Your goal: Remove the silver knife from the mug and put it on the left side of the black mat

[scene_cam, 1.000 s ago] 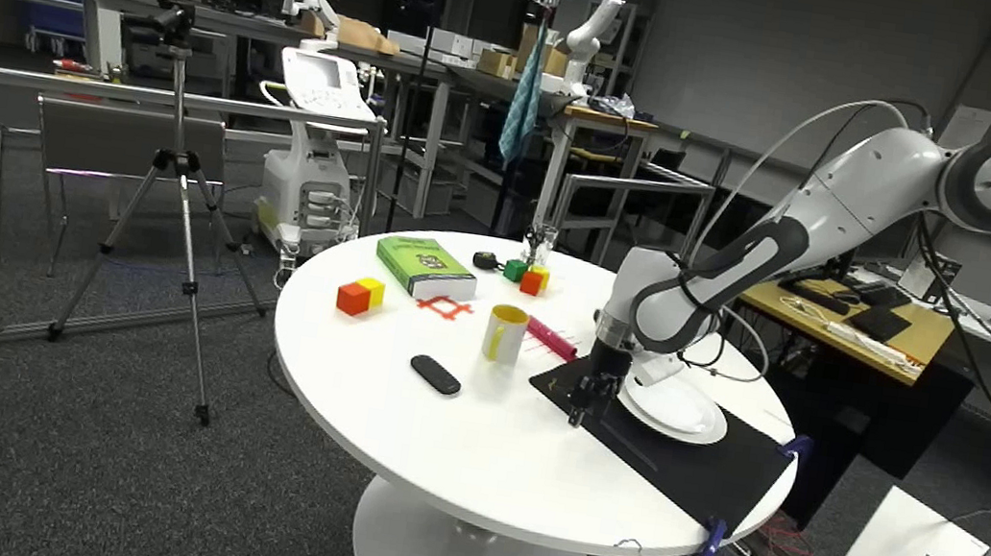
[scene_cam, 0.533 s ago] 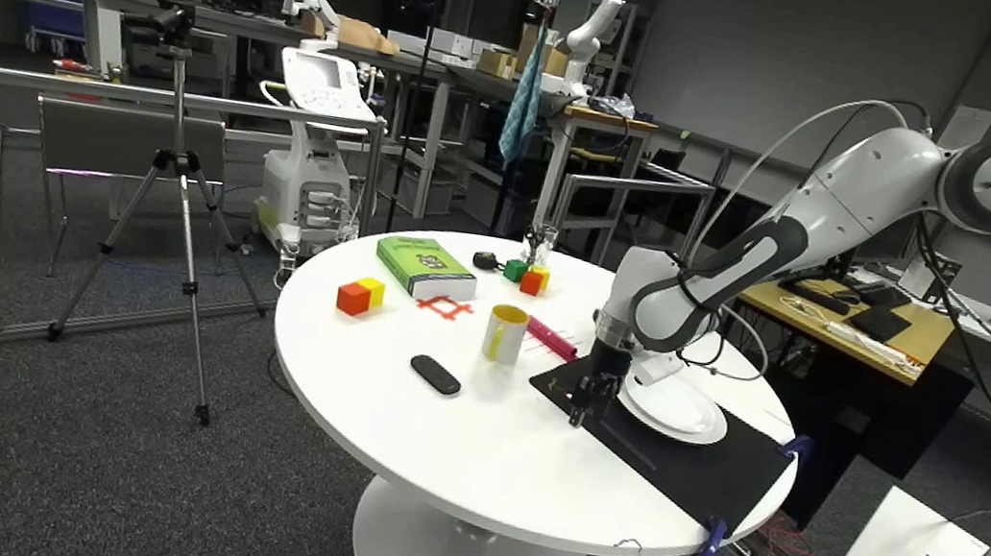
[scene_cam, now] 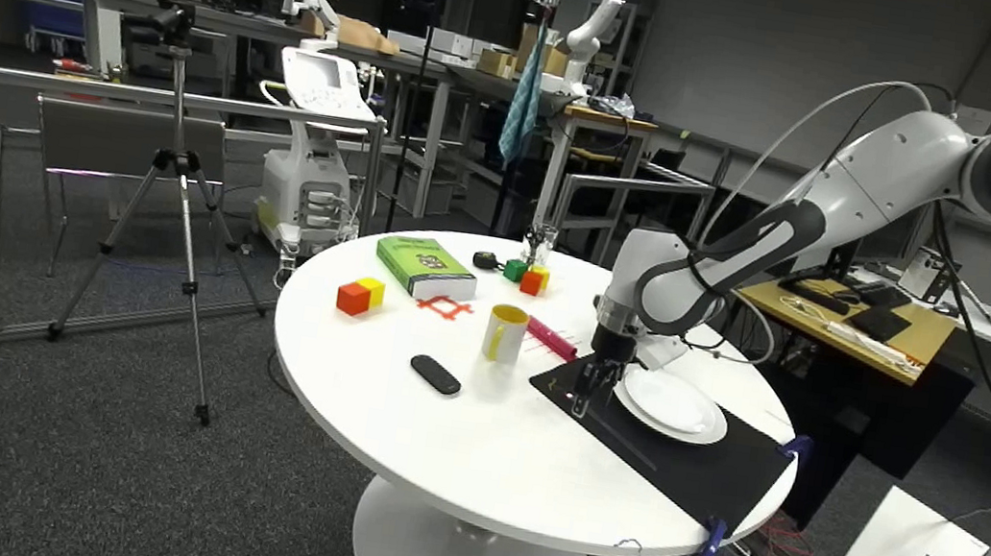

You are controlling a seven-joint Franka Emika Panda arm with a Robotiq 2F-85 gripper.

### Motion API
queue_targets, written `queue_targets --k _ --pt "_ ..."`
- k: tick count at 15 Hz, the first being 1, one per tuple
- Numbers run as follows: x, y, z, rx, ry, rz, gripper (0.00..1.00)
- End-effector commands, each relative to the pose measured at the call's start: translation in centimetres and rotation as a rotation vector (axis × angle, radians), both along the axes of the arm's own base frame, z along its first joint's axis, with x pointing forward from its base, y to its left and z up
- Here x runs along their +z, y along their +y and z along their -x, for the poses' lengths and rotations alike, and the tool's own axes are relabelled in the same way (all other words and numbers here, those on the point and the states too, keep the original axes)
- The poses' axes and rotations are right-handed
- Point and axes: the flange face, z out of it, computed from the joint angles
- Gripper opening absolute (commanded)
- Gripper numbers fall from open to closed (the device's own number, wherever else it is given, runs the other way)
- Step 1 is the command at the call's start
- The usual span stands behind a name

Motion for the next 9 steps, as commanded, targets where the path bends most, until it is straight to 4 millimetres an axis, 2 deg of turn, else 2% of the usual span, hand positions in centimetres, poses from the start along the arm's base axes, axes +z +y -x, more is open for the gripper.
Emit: queue_targets --k 1,5,9 --pt "3.8 0.4 1.3 0.027 -0.016 0.042 1.00" --pt "7.8 0.3 1.7 0.055 -0.089 0.057 1.00" --pt "11.4 -0.7 2.5 0.058 -0.151 0.072 1.00"
